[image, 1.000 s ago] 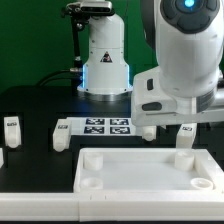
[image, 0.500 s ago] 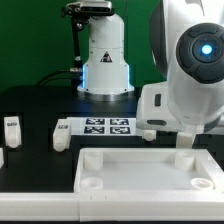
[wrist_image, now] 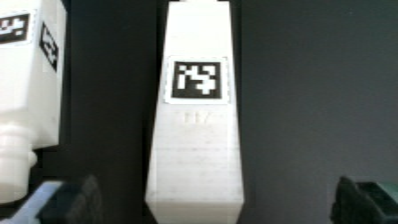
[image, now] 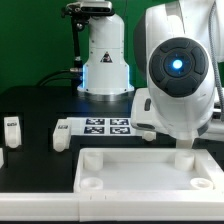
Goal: Assemble desk
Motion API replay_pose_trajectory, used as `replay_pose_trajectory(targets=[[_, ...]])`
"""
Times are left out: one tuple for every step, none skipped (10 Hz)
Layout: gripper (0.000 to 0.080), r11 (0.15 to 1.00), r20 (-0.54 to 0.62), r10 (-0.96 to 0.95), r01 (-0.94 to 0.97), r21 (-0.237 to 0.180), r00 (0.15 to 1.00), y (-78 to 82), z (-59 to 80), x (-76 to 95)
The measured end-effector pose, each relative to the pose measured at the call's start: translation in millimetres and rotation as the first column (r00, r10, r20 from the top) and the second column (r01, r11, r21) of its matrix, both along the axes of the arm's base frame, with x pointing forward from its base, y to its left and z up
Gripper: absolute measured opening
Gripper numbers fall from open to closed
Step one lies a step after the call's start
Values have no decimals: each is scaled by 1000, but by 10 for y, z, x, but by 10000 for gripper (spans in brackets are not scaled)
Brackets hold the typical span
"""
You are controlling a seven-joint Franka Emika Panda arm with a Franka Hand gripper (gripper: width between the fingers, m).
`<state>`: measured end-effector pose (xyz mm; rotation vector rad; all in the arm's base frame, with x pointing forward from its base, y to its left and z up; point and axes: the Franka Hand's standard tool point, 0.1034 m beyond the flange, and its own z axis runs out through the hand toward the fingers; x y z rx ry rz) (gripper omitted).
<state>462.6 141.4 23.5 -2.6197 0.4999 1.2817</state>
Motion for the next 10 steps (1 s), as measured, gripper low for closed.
replay_pose_trajectory(targets=[[649, 1000, -2, -1, 1, 0, 1000, -3, -7, -6], [649, 999, -27, -49, 50, 9, 998, 16, -53, -57], [649, 996, -61, -82, 83, 10, 995, 7, -125, -118], [649, 995, -85, -99, 100, 12, 992, -16, -165, -140], [649, 995, -82, -98, 99, 14, 992, -9, -157, -132], [649, 995, -82, -98, 99, 14, 992, -8, -159, -135], [540, 995, -83, -99, 100, 14, 992, -12, -163, -138], [540, 995, -84, -99, 100, 14, 992, -12, -164, -139], [352, 995, -84, -99, 100, 14, 992, -13, -164, -139], [352, 995, -84, -99, 100, 14, 992, -13, -164, -139]])
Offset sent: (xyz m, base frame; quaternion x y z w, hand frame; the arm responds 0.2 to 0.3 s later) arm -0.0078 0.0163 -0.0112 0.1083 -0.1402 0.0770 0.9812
